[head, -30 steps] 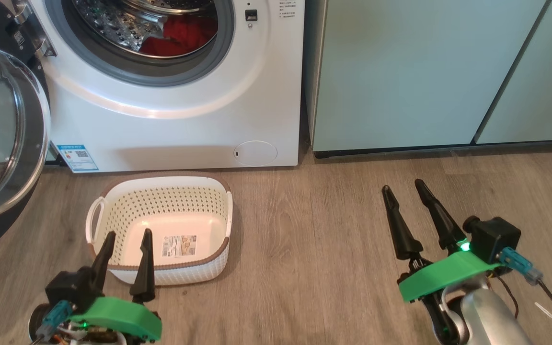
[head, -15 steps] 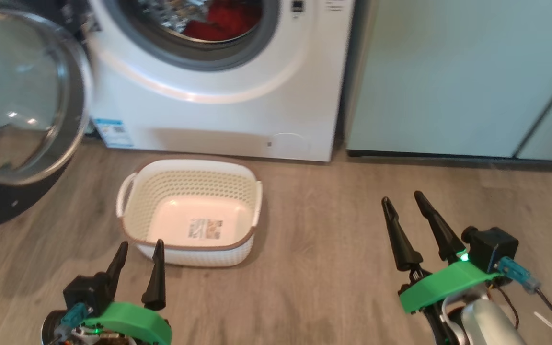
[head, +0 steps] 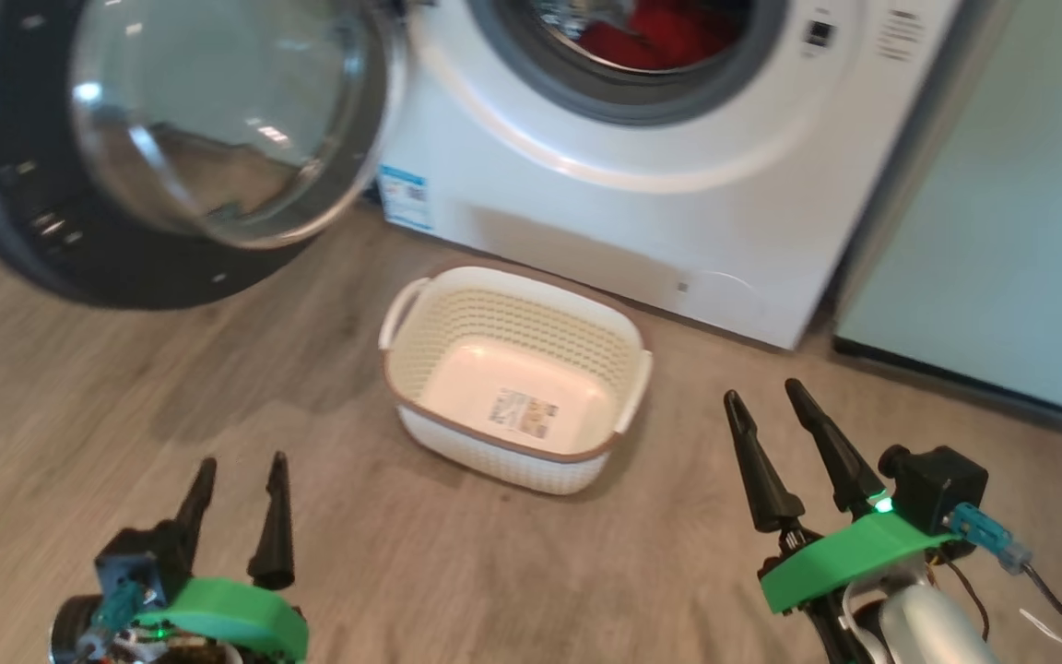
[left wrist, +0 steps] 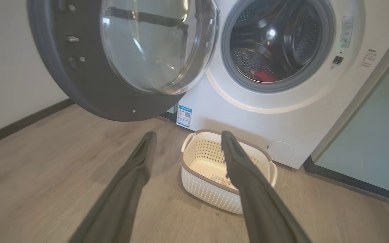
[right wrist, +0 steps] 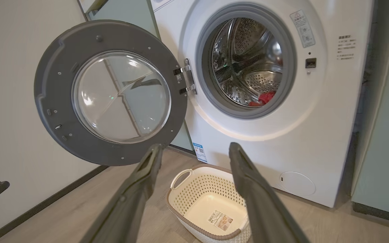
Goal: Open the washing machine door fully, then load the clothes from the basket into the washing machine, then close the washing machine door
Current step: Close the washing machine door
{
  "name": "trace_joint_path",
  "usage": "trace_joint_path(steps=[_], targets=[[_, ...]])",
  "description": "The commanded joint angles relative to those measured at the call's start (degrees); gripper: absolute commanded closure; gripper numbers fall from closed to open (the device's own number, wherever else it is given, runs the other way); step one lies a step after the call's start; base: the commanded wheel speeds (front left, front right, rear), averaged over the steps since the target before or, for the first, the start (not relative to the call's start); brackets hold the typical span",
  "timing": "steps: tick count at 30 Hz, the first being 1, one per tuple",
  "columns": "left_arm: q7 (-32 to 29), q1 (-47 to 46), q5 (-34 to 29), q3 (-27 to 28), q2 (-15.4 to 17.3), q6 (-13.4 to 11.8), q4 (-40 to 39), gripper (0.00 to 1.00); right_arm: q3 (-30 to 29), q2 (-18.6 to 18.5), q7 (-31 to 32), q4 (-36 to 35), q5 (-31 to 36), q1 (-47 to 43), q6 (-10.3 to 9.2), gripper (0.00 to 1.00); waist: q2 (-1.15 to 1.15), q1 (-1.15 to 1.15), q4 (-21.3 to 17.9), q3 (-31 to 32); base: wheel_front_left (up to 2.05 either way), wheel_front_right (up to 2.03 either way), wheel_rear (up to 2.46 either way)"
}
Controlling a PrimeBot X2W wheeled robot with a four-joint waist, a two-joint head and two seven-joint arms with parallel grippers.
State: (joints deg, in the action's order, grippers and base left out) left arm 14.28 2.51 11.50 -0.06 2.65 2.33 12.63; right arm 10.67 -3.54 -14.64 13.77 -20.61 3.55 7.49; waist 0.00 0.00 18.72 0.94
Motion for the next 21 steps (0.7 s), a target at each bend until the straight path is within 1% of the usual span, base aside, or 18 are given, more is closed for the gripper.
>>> trace_joint_path(steps=[1, 6, 9, 14, 21], targets=[[0.7, -1.3, -0.6, 2.5, 0.2, 0.2, -2.5, 0.00, 1.1, 0.3, -0.4, -2.2, -0.5, 0.7, 0.00, 0.00, 0.00, 0.00, 4.9, 1.1, 0.00, 0.00, 0.00], [0.7, -0.7, -1.6, 4.3, 0.2, 0.9, -3.8, 0.00, 1.3, 0.5, -0.4, -2.6, -1.1, 0.8, 0.00, 0.00, 0.00, 0.00, 9.1, 1.6, 0.00, 0.00, 0.00], [0.7, -0.5, -1.4, 5.9, 0.2, 0.9, -5.0, 0.00, 2.7, 0.6, -0.4, -2.4, -1.4, 1.9, 0.00, 0.00, 0.00, 0.00, 9.9, 0.8, 0.00, 0.00, 0.00], [0.7, 0.0, -0.8, 8.1, 0.2, -0.1, -7.1, 0.00, 4.6, 0.6, -0.4, -1.1, -1.7, 3.9, 0.00, 0.00, 0.00, 0.00, 10.7, -0.2, 0.00, 0.00, 0.00], [0.7, 1.4, 0.3, 9.0, 0.2, -1.3, -8.7, 0.00, 6.1, 0.6, -0.4, 0.2, -2.2, 6.0, 0.00, 0.00, 0.00, 0.00, 11.0, -0.6, 0.00, 0.00, 0.00]])
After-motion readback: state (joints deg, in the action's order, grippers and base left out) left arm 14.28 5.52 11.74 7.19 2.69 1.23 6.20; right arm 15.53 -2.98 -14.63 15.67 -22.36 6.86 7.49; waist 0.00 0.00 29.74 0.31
